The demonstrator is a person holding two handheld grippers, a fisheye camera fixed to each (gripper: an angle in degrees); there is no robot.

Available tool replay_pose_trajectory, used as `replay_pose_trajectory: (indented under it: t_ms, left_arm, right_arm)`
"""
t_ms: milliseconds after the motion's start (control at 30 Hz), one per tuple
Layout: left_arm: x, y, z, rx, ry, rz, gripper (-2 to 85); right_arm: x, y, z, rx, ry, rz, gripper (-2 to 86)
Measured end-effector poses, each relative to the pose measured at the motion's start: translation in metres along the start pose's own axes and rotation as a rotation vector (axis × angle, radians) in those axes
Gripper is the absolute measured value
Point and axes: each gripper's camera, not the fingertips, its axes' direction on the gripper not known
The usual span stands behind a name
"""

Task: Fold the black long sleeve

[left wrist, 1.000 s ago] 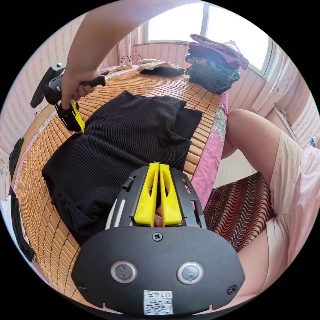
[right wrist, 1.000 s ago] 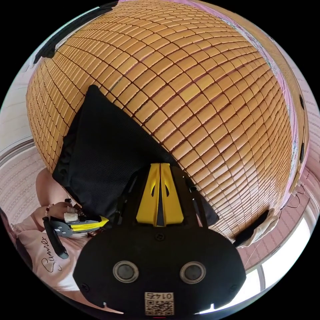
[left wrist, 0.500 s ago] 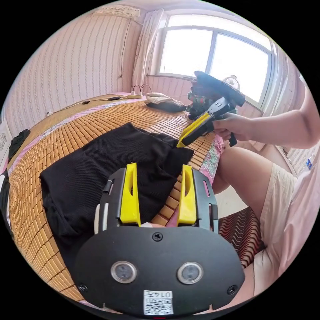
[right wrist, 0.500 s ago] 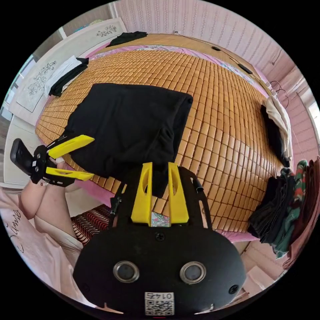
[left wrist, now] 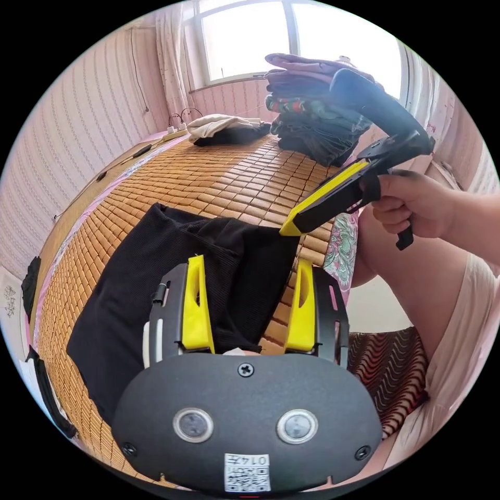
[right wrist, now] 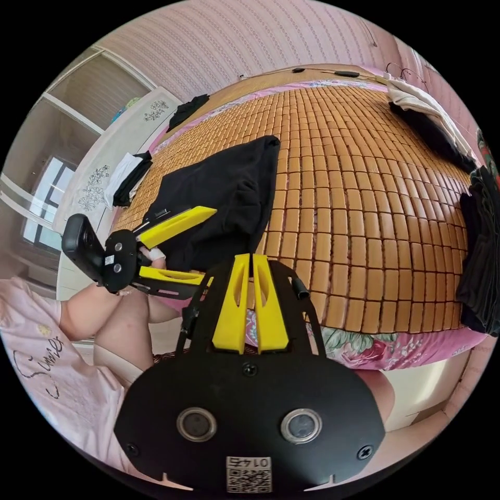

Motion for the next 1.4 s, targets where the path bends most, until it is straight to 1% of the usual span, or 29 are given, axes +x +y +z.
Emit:
replay_pose_trajectory:
  t_ms: [33,100,133,167,233,267,367,433,533,600,667,700,733,767,900,967,1067,1167,1267,1400]
  left_arm:
    - [0.0,-0.007,0.004,-0.023,0.02,-0.011,21.8]
    - [-0.004,-0.015,0.011,-0.08,0.051,-0.051,17.2]
    - [-0.004,-0.016,0.011,-0.111,0.041,-0.065,11.1]
    - [0.0,-0.016,0.004,-0.107,0.034,-0.054,6.6]
    - [0.012,-0.01,-0.012,-0.087,0.065,-0.024,3.5]
    - [0.024,-0.003,-0.023,-0.08,0.079,-0.001,2.6]
    - [0.055,0.017,-0.047,-0.108,0.065,0.038,1.7]
    - [0.067,0.028,-0.06,-0.125,0.071,0.022,1.5]
    - [0.077,0.044,-0.076,-0.163,0.083,-0.009,1.6]
    - [0.081,0.05,-0.084,-0.174,0.087,-0.017,2.0]
    - [0.082,0.056,-0.094,-0.187,0.081,-0.016,2.5]
    - [0.082,0.057,-0.096,-0.19,0.077,-0.016,2.6]
    - [0.082,0.059,-0.1,-0.191,0.066,-0.015,2.7]
    - [0.081,0.061,-0.103,-0.194,0.051,-0.021,2.7]
    - [0.075,0.063,-0.12,-0.142,0.049,-0.078,2.3]
    - [0.071,0.061,-0.134,-0.044,0.106,-0.134,1.9]
    - [0.065,0.053,-0.142,0.062,0.165,-0.207,1.5]
    - [0.056,0.049,-0.147,0.126,0.199,-0.269,1.3]
    - [0.04,0.059,-0.156,0.161,0.173,-0.339,1.1]
    - [0.013,0.086,-0.16,0.164,0.184,-0.465,1.3]
  right_arm:
    - [0.01,0.01,0.003,0.02,-0.067,-0.002,0.2]
    - [0.022,0.025,0.007,0.044,-0.146,-0.011,0.3]
    - [0.028,0.037,0.009,0.055,-0.196,-0.019,0.3]
    - [0.03,0.043,0.011,0.056,-0.215,-0.022,0.3]
    - [0.036,0.07,0.015,0.057,-0.271,-0.044,0.4]
    - [0.037,0.077,0.014,0.064,-0.267,-0.043,0.4]
    - [0.062,0.111,0.016,0.091,-0.144,0.046,1.2]
    - [0.093,0.13,0.025,0.119,-0.052,0.165,6.7]
    - [0.129,0.145,0.046,0.214,-0.108,0.325,12.8]
    - [0.141,0.144,0.069,0.211,-0.138,0.382,13.0]
    - [0.146,0.139,0.095,0.119,-0.103,0.425,11.6]
    - [0.147,0.138,0.107,0.078,-0.075,0.444,7.4]
    - [0.148,0.138,0.113,0.064,-0.078,0.442,4.6]
    - [0.148,0.139,0.114,0.063,-0.095,0.441,4.0]
    - [0.154,0.152,0.084,0.171,-0.185,0.411,1.7]
    - [0.157,0.158,0.065,0.203,-0.183,0.383,1.3]
    - [0.162,0.163,0.029,0.252,-0.122,0.35,1.0]
    - [0.167,0.156,-0.004,0.312,-0.116,0.348,0.9]
    - [0.154,0.12,-0.015,0.304,-0.12,0.289,1.0]
    - [0.11,0.03,0.016,0.204,-0.143,0.158,1.0]
